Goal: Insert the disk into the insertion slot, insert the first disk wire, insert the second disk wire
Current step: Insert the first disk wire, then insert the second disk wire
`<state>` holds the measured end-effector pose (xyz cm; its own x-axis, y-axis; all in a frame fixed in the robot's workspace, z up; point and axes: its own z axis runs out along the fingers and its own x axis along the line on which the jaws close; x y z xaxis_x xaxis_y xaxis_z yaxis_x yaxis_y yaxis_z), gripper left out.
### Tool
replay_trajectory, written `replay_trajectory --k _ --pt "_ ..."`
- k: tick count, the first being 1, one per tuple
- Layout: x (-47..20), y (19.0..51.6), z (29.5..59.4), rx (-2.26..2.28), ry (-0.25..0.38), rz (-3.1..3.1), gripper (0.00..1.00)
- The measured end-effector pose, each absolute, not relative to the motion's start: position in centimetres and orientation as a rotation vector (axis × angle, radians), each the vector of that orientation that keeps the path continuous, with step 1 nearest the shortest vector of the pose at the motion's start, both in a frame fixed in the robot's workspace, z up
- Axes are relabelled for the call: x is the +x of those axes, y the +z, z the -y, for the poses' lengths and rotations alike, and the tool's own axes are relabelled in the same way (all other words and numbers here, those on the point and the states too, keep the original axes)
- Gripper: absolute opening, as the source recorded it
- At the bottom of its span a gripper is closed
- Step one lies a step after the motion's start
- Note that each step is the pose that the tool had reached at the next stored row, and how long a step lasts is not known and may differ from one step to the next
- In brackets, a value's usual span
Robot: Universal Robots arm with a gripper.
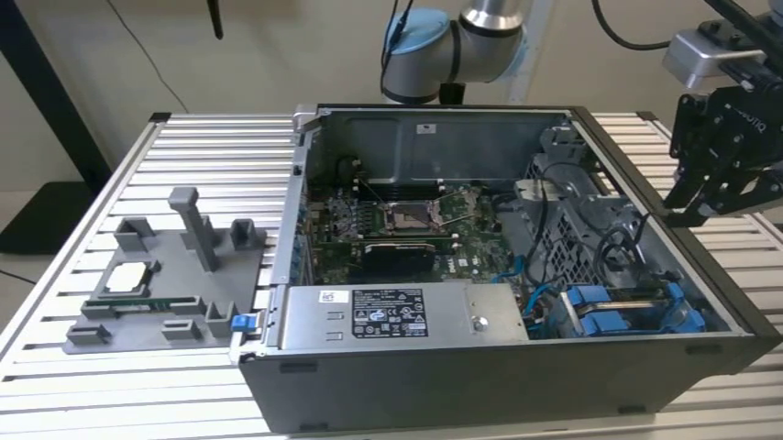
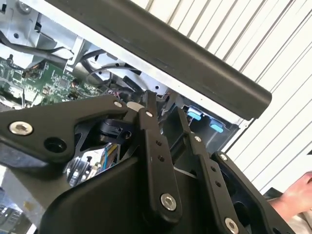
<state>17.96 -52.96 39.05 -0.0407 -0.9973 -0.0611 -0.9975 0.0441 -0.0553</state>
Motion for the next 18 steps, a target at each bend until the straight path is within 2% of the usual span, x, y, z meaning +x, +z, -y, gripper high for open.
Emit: replay_trajectory --k 6,7,18 --pt "18.18 38.63 52.91 -2.128 0.025 -2.222 1.00" --pt "18.19 38.56 52.91 -2.128 0.025 -2.222 0.00" --pt "18.24 38.32 52.94 -2.127 0.025 -2.221 0.00"
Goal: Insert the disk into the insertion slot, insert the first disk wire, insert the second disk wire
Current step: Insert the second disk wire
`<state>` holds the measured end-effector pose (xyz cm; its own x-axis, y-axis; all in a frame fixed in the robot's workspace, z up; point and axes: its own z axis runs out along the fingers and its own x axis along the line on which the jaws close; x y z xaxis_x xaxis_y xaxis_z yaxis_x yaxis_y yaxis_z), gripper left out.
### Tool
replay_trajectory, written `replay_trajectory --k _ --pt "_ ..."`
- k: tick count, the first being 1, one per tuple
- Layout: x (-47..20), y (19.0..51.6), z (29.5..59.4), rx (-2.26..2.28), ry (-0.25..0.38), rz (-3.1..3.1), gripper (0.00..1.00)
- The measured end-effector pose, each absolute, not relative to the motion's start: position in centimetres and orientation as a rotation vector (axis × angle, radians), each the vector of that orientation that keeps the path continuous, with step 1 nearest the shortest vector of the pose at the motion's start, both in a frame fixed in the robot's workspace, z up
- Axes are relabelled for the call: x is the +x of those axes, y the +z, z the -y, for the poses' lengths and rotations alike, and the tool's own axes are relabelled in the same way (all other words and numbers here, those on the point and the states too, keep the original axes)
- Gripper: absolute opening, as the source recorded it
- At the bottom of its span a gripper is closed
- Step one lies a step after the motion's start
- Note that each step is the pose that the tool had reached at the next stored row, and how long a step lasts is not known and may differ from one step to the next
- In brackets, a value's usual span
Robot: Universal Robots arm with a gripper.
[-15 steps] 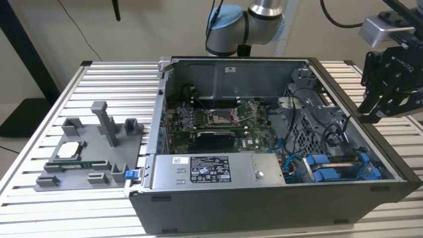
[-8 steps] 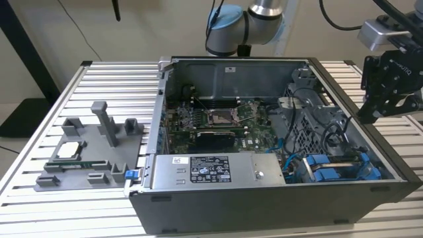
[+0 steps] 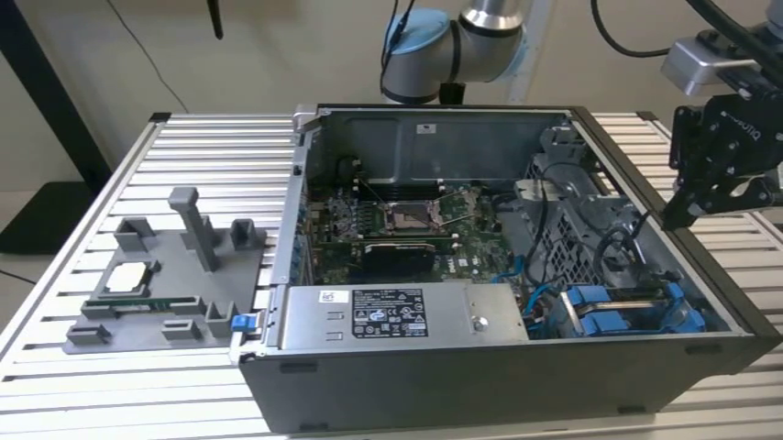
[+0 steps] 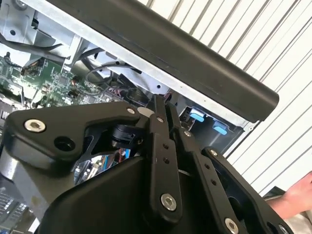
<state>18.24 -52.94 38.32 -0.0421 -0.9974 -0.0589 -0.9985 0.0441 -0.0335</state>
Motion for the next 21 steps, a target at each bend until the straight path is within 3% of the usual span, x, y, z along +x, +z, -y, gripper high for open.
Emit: replay_trajectory --k 21 --pt "12.7 39.4 53.8 -2.123 0.031 -2.221 0.00"
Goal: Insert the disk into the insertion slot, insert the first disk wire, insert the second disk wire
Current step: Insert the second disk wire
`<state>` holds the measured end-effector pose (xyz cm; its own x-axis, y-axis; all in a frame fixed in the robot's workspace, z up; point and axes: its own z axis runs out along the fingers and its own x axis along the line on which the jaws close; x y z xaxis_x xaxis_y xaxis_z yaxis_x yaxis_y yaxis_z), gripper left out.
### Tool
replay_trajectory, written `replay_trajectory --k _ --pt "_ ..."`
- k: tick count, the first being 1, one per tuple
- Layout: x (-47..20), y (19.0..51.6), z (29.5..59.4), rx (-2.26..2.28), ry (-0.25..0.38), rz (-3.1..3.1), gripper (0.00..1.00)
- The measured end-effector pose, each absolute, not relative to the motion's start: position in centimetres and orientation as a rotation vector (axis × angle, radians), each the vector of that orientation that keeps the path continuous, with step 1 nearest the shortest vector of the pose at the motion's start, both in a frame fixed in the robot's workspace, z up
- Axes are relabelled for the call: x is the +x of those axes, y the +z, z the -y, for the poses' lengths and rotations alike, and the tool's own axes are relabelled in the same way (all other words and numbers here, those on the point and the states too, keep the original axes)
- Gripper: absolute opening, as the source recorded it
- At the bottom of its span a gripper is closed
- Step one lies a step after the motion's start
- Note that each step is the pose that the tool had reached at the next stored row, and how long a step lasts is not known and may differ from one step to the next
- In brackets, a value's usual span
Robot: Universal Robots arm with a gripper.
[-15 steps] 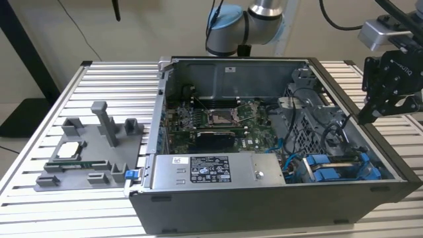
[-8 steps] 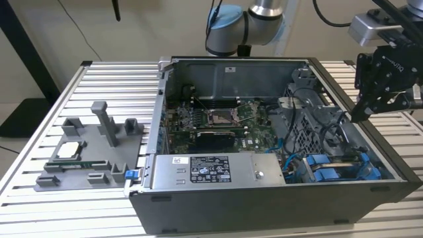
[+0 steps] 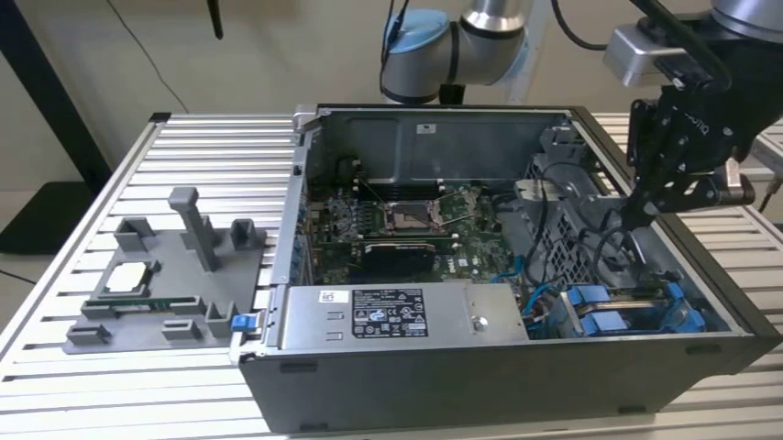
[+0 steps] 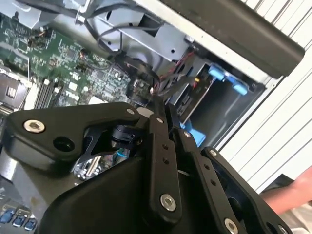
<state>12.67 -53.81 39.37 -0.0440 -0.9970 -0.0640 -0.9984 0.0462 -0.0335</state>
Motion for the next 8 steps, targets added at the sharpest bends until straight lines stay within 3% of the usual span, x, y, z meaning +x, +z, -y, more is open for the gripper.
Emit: replay_trajectory --k 8 --pt "10.4 39.4 55.4 -2.119 0.023 -2.217 0.00"
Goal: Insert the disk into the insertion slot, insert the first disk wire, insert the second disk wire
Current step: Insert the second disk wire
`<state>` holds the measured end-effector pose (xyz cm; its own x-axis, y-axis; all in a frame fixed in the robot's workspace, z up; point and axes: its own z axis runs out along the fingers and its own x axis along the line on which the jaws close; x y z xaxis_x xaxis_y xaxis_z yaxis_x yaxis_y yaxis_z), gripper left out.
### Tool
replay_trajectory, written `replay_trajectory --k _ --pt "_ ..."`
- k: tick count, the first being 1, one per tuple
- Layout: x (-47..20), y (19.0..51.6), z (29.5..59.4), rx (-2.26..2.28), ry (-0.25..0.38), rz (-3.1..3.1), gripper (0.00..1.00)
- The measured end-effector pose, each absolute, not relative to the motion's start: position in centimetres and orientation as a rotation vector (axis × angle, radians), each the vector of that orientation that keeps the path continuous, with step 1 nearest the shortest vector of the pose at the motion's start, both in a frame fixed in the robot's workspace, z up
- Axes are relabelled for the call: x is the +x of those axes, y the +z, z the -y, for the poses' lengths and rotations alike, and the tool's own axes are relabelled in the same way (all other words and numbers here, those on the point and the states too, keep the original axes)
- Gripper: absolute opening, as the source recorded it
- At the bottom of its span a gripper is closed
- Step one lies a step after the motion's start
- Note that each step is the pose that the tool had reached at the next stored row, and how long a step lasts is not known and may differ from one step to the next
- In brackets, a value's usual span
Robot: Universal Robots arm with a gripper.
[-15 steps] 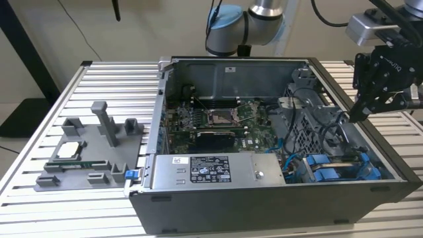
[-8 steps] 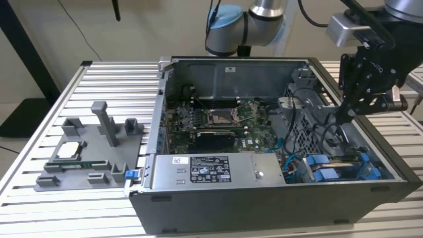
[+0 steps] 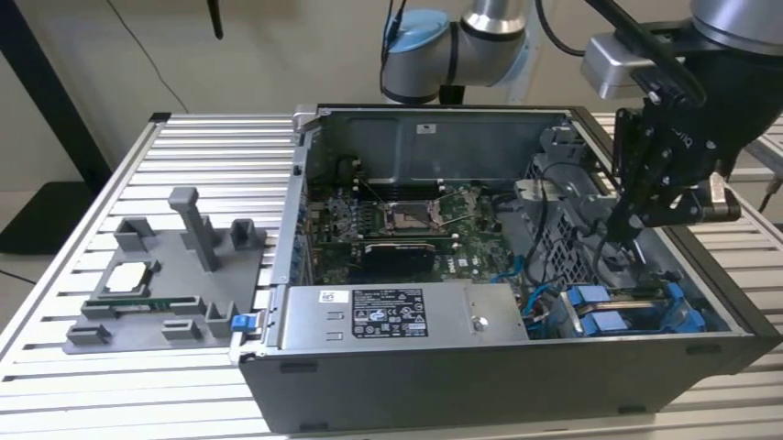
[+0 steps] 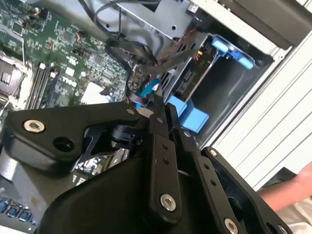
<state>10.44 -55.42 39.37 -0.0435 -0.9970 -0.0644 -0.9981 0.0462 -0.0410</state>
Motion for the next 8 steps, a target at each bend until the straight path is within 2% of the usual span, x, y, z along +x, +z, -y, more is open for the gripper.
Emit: replay_trajectory --k 4,8 --pt "9.8 39.4 56.4 -2.110 0.002 -2.206 0.00" --pt "9.2 39.3 56.7 -2.086 -0.051 -2.177 0.00"
